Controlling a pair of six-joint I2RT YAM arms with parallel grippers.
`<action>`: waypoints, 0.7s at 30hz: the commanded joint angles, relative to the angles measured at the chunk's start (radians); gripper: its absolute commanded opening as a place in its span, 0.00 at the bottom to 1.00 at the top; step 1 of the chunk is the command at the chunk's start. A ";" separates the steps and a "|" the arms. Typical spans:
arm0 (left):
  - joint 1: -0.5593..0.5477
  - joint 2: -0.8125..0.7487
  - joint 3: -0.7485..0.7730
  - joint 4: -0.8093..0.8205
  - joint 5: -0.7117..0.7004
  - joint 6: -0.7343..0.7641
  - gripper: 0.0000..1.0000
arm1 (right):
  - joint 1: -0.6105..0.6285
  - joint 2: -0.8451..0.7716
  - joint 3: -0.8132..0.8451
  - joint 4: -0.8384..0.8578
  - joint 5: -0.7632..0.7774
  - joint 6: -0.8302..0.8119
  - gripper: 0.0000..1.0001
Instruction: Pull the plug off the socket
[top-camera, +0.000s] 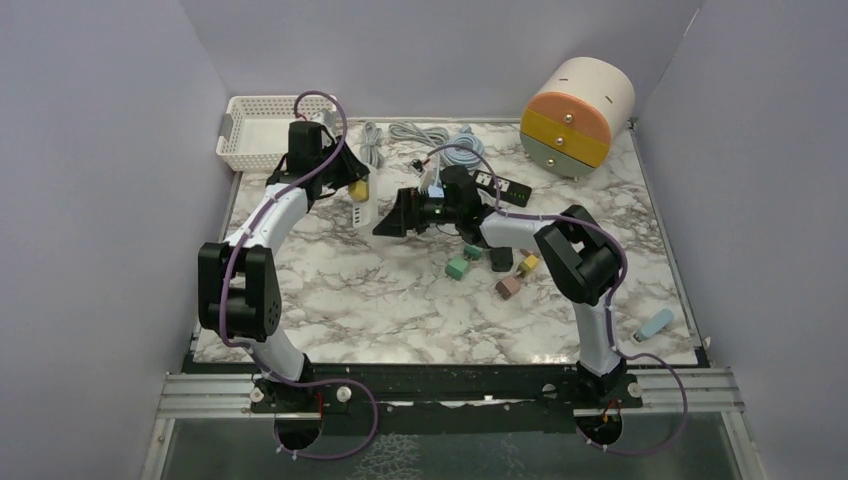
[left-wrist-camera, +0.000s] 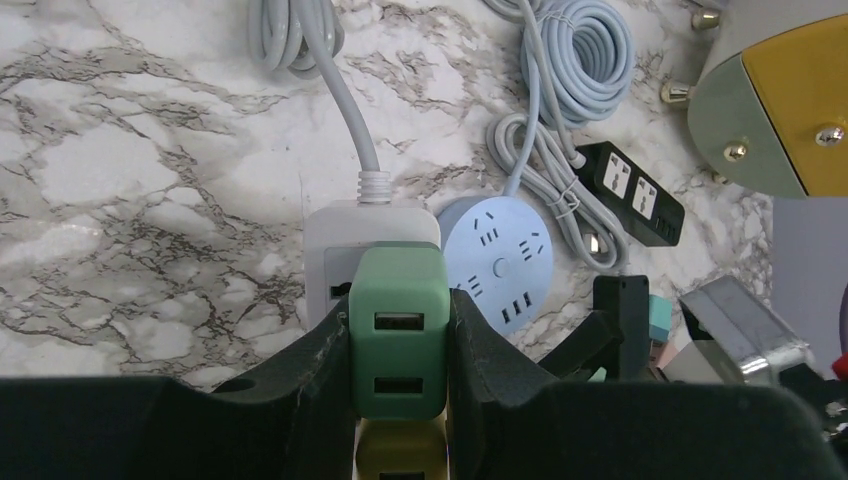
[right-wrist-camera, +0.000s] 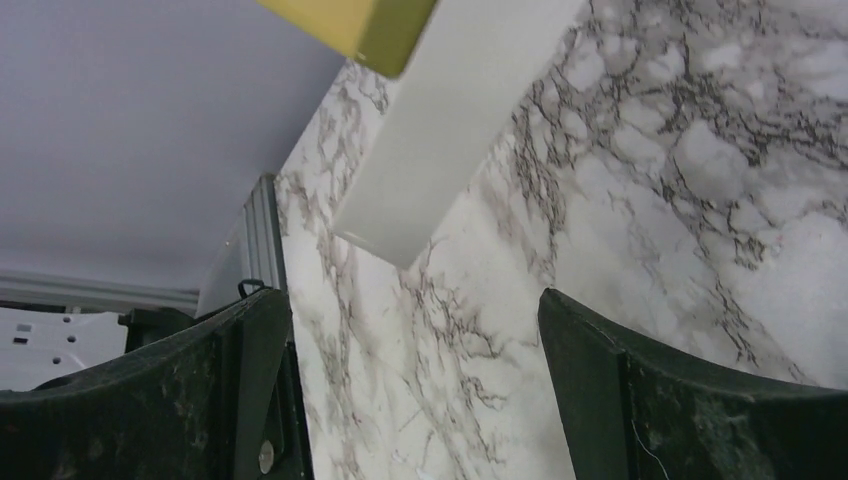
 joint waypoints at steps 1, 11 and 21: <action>-0.009 -0.028 0.015 0.079 0.061 -0.042 0.00 | -0.001 -0.004 0.058 0.083 0.034 0.027 1.00; -0.030 -0.028 -0.007 0.101 0.049 -0.041 0.00 | 0.009 0.093 0.187 0.006 0.024 0.022 0.88; -0.033 -0.031 -0.007 0.126 0.069 -0.058 0.00 | 0.018 0.173 0.305 -0.099 0.033 0.021 0.56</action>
